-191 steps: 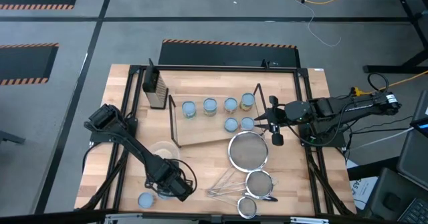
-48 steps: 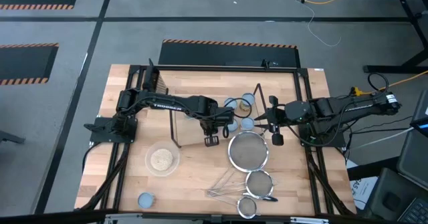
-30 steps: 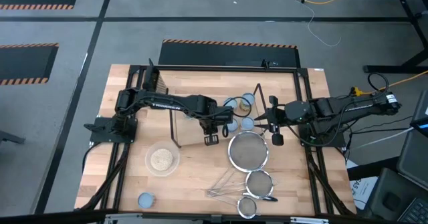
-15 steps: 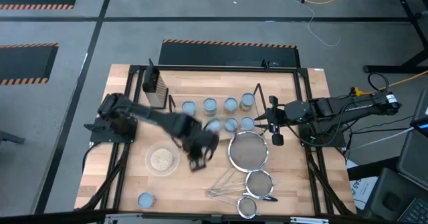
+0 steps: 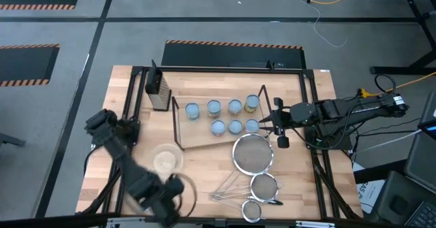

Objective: Pick and place cans onto a shelf
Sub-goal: Put the small white can on the shelf

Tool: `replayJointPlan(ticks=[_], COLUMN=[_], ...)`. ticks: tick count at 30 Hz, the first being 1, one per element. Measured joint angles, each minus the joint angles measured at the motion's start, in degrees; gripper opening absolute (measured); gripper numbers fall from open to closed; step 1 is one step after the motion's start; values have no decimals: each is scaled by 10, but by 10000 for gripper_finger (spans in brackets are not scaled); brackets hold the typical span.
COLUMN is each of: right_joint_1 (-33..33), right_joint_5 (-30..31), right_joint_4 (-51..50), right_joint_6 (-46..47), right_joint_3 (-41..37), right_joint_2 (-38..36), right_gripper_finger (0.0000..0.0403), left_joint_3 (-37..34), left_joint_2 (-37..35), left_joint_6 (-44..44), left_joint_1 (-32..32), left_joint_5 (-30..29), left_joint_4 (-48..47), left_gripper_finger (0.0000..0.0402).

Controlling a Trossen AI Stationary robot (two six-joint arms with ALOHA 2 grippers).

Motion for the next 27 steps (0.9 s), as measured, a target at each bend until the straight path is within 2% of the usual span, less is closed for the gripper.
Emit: replayJointPlan(ticks=[4,10,17,27], right_joint_1=[0,0,0,0], right_joint_5=[0,0,0,0], right_joint_4=[0,1,1,1], right_joint_6=[-8,-7,-7,-7], right_joint_3=[0,0,0,0], right_joint_2=[0,0,0,0], right_gripper_finger=[113,113,113,113], left_joint_3=[0,0,0,0], left_joint_2=[16,51,98,131], left_joint_6=[0,0,11,15], left_joint_1=[-59,-104,-123,-127], left_joint_5=[-39,-42,-34,10], left_joint_4=[15,12,-18,-50], left_gripper_finger=[71,71,71,71])
